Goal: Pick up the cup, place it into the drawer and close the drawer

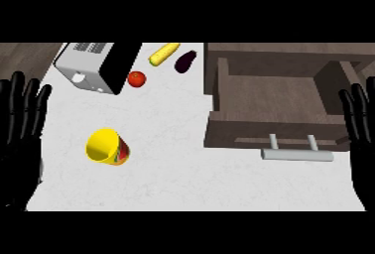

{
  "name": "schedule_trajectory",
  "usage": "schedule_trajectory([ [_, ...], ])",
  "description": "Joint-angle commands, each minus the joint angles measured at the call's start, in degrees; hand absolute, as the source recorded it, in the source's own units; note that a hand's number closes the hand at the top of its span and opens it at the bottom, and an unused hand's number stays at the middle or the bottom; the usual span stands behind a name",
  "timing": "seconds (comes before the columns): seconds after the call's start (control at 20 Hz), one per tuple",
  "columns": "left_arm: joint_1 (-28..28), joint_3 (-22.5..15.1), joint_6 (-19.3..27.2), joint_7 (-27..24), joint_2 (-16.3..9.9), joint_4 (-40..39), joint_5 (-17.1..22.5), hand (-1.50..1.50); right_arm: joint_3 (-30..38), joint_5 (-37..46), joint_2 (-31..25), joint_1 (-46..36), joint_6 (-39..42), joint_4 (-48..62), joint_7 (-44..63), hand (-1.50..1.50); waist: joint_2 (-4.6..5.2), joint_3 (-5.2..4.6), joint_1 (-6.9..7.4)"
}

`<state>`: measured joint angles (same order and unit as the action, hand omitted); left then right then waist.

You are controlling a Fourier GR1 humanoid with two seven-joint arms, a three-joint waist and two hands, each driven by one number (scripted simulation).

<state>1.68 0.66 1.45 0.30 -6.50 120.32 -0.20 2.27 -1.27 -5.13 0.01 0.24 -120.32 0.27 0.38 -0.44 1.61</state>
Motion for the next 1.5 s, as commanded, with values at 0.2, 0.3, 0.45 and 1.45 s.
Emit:
schedule_trajectory([
  [0.2,1.3,0.3,-23.6,-3.0,-9.7,-2.8,22.4,-1.50,-2.8,1.5,0.9,-1.6,0.6,1.7,-2.3,-1.50,-0.19,0.22,-1.73],
  [0.3,-4.1,-2.9,-25.4,2.9,-7.9,-7.2,29.1,-1.50,-6.4,1.1,-1.0,0.4,4.5,2.6,2.3,-1.50,0.18,0.11,-1.46],
  [0.45,-4.1,4.3,-33.8,1.2,-14.1,-15.1,38.6,-1.50,-5.0,-0.6,-2.1,-1.2,5.7,4.5,2.5,-1.50,0.09,0.26,-1.37],
  [1.45,13.1,10.2,-48.1,-23.0,-15.6,-64.6,11.3,-1.50,0.6,-3.5,-4.0,-11.5,8.8,12.5,2.8,-1.50,-0.20,0.38,-2.09],
])
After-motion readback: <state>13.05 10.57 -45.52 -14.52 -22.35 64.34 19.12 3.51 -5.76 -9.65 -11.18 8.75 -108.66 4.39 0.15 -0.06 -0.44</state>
